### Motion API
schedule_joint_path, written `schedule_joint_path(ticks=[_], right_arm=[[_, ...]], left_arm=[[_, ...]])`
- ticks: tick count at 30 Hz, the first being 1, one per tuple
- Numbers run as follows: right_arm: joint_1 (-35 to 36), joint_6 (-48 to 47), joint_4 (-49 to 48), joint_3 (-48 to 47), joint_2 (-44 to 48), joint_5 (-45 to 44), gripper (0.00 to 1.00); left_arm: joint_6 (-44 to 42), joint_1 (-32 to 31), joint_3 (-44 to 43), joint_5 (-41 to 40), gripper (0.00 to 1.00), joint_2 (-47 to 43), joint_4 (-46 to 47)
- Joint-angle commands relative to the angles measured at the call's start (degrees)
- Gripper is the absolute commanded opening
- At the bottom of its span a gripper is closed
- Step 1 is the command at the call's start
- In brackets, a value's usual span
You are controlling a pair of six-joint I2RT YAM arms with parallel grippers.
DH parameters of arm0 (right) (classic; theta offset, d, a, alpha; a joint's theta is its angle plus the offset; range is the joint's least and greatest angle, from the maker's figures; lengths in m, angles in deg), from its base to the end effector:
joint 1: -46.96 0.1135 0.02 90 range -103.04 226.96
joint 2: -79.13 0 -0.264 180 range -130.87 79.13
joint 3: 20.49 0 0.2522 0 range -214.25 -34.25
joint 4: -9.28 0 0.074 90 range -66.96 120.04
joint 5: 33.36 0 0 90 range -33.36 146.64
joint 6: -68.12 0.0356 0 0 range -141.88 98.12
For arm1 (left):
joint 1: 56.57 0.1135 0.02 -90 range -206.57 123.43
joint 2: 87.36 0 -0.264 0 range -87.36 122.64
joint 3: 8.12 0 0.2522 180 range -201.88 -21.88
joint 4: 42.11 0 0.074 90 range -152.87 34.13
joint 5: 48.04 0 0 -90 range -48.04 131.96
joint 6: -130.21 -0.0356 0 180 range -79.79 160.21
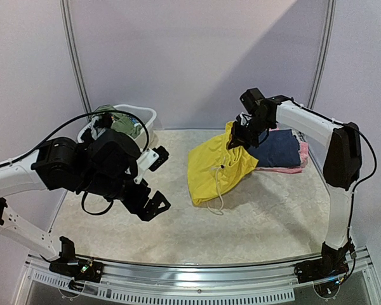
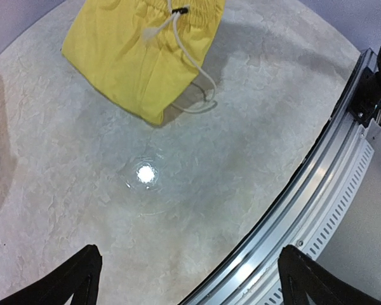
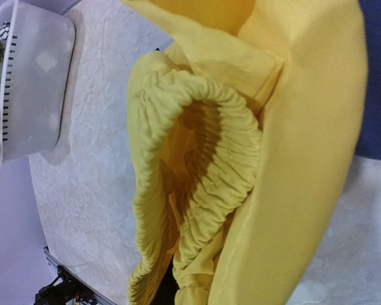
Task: Fold and stack the mixed laundry pile
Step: Place the square-folded shorts at the corner of the board.
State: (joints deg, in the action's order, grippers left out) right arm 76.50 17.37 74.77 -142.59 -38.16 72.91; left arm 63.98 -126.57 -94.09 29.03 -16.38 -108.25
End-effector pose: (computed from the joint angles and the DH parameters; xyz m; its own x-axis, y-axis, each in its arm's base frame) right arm 0.3825 0.2282 0.2749 -0.9624 0.1527 -0.2247 0.0210 0.8664 0.4990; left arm 0.0915 -0.2282 0.3437 -0.5936 0.4822 -0.6443 0.6869 0.7208 -0.0934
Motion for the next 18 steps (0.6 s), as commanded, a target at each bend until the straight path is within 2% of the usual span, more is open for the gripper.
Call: schedule_joint_path(ticks=[1,12,18], right_arm=[[-1.95,-6.02,6.3,-7.58,-3.34,-4.01,0.0],[-7.45,-14.57,18.05,-28.71,-11.04,-10.52,0.0],[-12.34,-19.32,17.38,-30.27,-9.48,-11.19,0.0]], left_arm=[[2.94,0.74,1.35,-0.22,0.98,-2.44,-2.56],[3.92,0.74,0.3,0.38,0.97,-2.08,-4.27],[3.48,0.74,-1.41,1.59,0.94,0.04,-4.27]])
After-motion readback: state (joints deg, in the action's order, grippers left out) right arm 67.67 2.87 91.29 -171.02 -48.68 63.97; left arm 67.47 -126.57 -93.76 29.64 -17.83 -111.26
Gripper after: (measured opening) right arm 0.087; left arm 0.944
